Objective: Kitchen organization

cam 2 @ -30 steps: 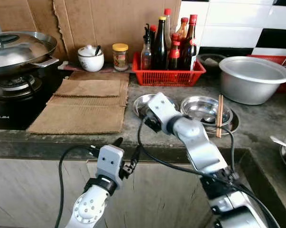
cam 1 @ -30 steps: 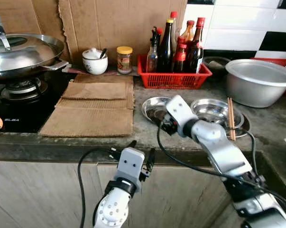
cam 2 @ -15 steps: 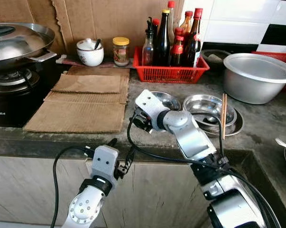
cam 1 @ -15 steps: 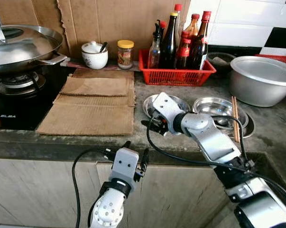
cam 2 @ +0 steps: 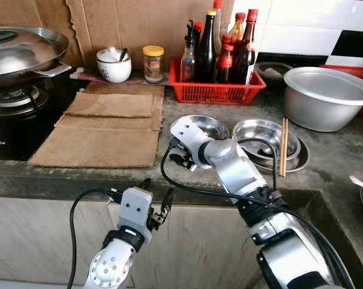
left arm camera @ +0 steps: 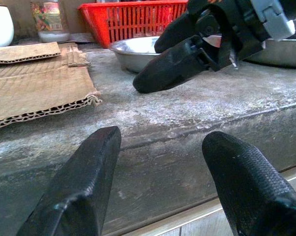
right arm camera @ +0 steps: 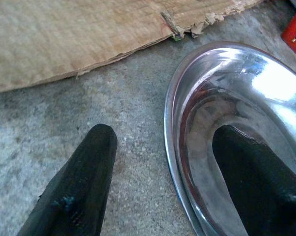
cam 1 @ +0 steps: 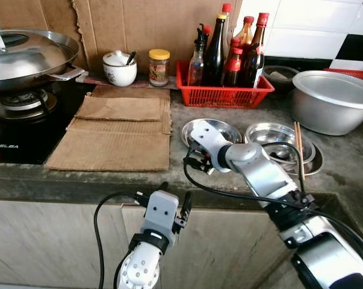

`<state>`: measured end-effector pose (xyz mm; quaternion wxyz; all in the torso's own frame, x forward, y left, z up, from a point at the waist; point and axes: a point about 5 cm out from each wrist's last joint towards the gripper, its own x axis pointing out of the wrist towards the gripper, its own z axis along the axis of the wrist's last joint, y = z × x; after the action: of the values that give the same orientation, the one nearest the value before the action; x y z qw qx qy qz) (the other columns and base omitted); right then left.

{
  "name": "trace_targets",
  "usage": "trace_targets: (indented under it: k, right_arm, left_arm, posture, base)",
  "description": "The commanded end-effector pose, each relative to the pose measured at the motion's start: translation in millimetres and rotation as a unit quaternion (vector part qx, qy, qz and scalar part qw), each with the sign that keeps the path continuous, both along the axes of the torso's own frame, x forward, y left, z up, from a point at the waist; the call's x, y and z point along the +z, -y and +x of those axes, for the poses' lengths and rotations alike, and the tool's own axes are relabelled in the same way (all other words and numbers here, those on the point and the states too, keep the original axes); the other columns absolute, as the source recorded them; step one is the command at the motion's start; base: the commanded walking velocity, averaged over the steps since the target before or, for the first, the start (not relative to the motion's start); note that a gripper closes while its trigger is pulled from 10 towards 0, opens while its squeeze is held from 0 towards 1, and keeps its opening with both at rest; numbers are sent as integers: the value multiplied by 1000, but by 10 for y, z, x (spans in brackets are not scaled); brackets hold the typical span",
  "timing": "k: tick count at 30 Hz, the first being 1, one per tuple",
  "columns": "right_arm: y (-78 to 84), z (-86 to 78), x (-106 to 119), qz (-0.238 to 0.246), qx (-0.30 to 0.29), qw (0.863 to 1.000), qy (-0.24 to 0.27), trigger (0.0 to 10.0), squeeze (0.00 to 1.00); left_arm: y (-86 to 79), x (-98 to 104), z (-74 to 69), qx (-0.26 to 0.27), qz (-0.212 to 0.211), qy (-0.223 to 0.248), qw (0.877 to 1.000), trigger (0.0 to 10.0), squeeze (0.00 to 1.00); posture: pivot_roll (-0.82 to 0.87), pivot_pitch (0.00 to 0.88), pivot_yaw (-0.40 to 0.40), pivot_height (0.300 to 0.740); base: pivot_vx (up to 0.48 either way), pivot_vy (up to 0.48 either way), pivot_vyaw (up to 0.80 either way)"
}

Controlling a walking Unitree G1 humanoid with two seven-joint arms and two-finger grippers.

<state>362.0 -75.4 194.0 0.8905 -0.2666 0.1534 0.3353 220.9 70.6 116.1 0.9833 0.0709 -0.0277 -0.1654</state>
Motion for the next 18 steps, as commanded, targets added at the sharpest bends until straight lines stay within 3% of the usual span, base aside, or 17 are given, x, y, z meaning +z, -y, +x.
trace_targets:
  k: [1, 13, 14, 15, 16, 18]
  right_arm:
    - [38, 34, 4, 11, -18, 1000, -15, 10000, 0]
    - [-1, 122, -11, 38, -41, 997, -48, 10000, 0]
    - [-1, 129, -18, 37, -41, 997, -52, 9255, 0]
    - [-2, 130, -20, 37, -40, 997, -54, 9255, 0]
    - [-1, 131, -21, 34, -39, 997, -54, 0, 0]
    - [-2, 135, -22, 31, -37, 997, -54, 0, 0]
  left_arm:
    - [28, 41, 0, -2, -3, 6, 1000, 10000, 0]
    - [42, 45, -14, 1, -8, 7, 1000, 10000, 0]
    - [43, 49, -12, 2, -9, 8, 1000, 10000, 0]
    - [43, 52, -10, 2, -9, 9, 1000, 10000, 0]
    - [40, 58, -7, 3, -11, 10, 1000, 10000, 0]
    - [36, 65, -2, 4, -13, 12, 1000, 10000, 0]
  posture:
    - [192, 8, -116, 740]
    - [187, 12, -124, 740]
    - [187, 12, -124, 740]
    - [187, 12, -124, 740]
    - [188, 13, -126, 740]
    - [188, 13, -126, 740]
  base:
    - [0, 0, 0]
    - [0, 0, 0]
    - [0, 0, 0]
    - [0, 0, 0]
    - [0, 0, 0]
    - [0, 0, 0]
